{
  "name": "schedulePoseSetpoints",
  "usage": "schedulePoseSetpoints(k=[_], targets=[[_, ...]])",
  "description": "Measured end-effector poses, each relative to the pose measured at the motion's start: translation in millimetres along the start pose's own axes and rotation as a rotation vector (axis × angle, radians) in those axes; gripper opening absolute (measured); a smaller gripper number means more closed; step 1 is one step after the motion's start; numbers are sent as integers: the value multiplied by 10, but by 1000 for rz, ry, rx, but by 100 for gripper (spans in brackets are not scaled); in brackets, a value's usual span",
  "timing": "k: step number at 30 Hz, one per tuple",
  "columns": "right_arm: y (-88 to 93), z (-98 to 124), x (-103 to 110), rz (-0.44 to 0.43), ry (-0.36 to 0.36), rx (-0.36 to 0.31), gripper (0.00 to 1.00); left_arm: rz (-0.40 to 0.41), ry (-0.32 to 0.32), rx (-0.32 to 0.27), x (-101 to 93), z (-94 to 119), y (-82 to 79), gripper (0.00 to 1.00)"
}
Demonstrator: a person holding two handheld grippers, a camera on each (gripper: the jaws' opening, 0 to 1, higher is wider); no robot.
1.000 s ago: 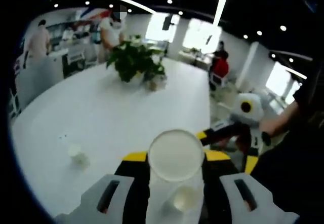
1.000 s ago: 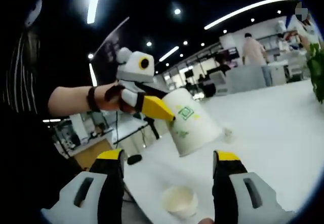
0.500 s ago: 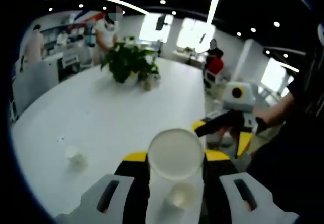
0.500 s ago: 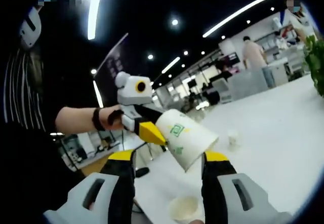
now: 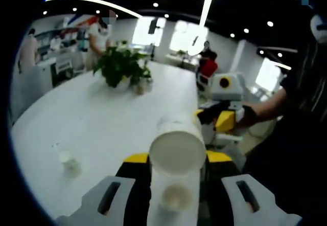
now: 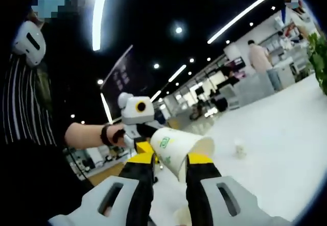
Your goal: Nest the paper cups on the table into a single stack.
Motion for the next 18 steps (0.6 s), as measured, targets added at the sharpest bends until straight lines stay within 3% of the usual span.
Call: schedulePoseSetpoints(k=[4,6,12,15,18], targets=[[-50,16,18,-117,-34,-43,6,-25,30,-18,-58,14,15,39],[-39,16,13,-109,-36,-37,5,-103,19,-34,-52,13,13,39],[-80,1,127,-156,-90,-52,0,-74,33,-67,-67,37,37,40],[-66,-40,185,-96,-106,-13,0,-100,19,-102,-51,39,52,46],[-67,-77,214,-106,-118,3,0,-148,1,-117,-25,48,100,47]])
Point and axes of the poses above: the point that each gripper's makers call its tool centre point, and the gripper's own axes: z roughly backward along the fingers, x roughly to its left, y roughly out of its underside, the point moved 3 cm from there along z, roughly backward along the fingers, and after that the axes turned 15 degrees about z, right-handed, at the moved point
